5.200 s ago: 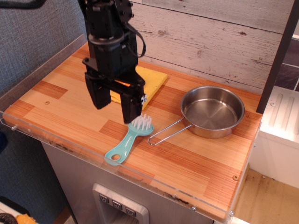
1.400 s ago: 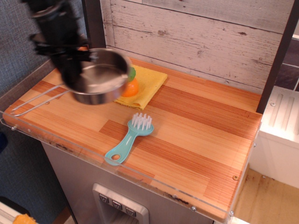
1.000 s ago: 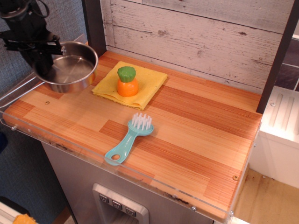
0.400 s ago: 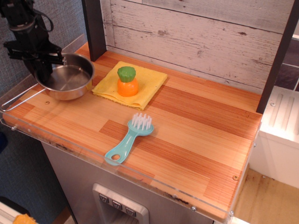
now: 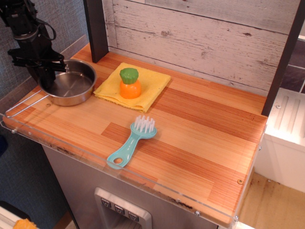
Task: Move silver pot to left middle edge of table.
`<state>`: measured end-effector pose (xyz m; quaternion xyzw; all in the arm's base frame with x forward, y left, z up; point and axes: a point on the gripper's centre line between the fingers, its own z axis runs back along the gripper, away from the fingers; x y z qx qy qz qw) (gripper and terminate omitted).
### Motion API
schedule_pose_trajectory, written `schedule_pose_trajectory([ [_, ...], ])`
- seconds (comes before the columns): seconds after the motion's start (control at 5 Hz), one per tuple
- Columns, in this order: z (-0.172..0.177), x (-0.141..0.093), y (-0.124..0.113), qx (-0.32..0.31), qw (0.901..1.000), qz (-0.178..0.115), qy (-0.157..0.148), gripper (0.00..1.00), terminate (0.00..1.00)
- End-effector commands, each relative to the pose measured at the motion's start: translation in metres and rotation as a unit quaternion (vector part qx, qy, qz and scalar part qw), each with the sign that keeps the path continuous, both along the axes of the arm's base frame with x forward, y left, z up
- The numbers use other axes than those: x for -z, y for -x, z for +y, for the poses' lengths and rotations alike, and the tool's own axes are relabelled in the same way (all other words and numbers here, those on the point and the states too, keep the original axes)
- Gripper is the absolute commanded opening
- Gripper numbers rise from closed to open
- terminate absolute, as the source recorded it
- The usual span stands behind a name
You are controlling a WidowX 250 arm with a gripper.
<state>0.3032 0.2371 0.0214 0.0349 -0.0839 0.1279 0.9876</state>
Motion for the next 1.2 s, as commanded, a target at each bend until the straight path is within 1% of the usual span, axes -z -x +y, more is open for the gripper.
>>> schedule_pose_trajectory([
  [0.0,0.004,-0.016,-0.002,0.006,0.9997,-0.011,-0.019,0.00,0.00],
  [0.2,0.004,-0.019,-0.001,0.008,0.9997,-0.015,-0.019,1.00,0.00],
  [0.6,-0.001,-0.029,0.002,0.017,0.9993,-0.026,-0.020,1.00,0.00],
  [0.8,-0.007,-0.047,0.006,0.026,0.9984,-0.040,-0.030,1.00,0.00],
  [1.0,-0.029,-0.074,0.008,0.059,0.9965,-0.035,-0.049,1.00,0.00],
])
